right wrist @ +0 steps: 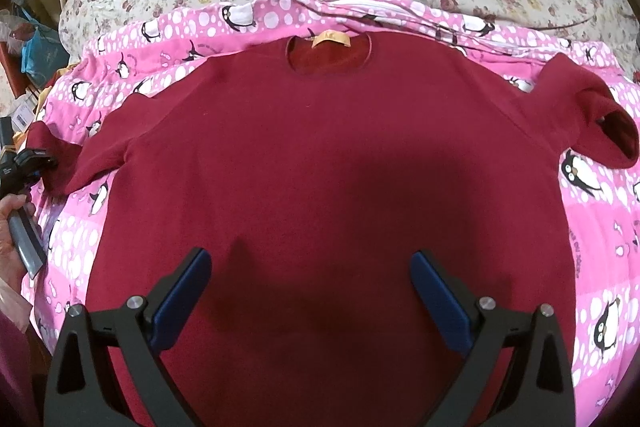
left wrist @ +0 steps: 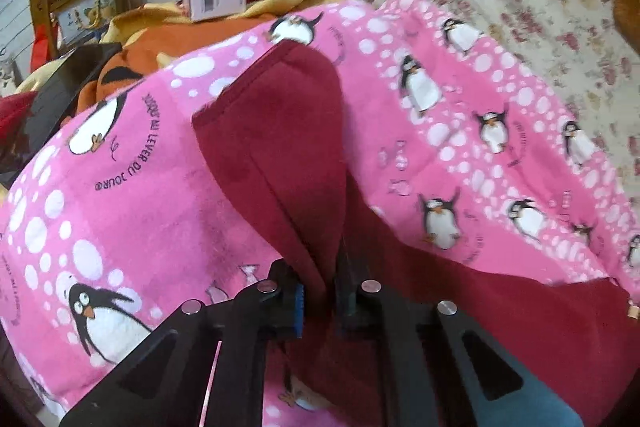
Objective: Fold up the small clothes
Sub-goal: 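Grasp the sweatshirt sleeve cuff with the left gripper and lift it, then carry the held sleeve across the sweatshirt body with the left gripper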
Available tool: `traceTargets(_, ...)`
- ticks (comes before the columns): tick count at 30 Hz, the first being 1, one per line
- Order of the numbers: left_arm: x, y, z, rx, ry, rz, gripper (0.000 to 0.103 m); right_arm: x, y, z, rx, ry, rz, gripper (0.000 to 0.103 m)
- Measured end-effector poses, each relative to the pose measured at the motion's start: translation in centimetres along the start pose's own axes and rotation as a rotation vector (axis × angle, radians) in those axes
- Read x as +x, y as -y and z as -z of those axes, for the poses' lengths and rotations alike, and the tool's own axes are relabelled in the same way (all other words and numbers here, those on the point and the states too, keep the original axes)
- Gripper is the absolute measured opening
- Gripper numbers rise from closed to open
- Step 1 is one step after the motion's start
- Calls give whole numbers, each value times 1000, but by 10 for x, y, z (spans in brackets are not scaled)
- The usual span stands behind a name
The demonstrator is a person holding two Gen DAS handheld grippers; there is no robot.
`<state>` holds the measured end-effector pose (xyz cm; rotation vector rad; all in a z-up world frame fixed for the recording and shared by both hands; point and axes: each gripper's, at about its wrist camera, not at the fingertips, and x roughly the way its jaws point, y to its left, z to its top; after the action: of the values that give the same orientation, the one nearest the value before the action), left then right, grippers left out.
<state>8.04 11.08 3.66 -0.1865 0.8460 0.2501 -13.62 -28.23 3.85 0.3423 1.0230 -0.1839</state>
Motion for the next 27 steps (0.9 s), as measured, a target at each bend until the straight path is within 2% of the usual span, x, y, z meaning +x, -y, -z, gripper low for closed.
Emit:
traceTargets(4, -24, 13, 3, 27, 17, 54, 0, -3, 3, 1, 4, 2, -4, 101)
traceTargets(10, -78, 61, 18, 103, 24, 246, 0, -11, 18, 0, 34, 16, 9, 101)
traceTargets(15, -128, 126, 52, 215, -4, 460, 0, -26, 35, -3, 66, 45, 18, 101)
traceTargets(19, -147, 178, 91, 311, -79, 570, 0, -37, 52, -5, 89, 65, 32, 101)
traceTargets(21, -147, 195, 107, 347, -112, 591, 0, -40, 62, -4, 106, 67, 36, 101)
traceTargets(27, -149, 231, 151, 448, -161, 575, 0, -43, 81, 0, 133, 65, 51, 101)
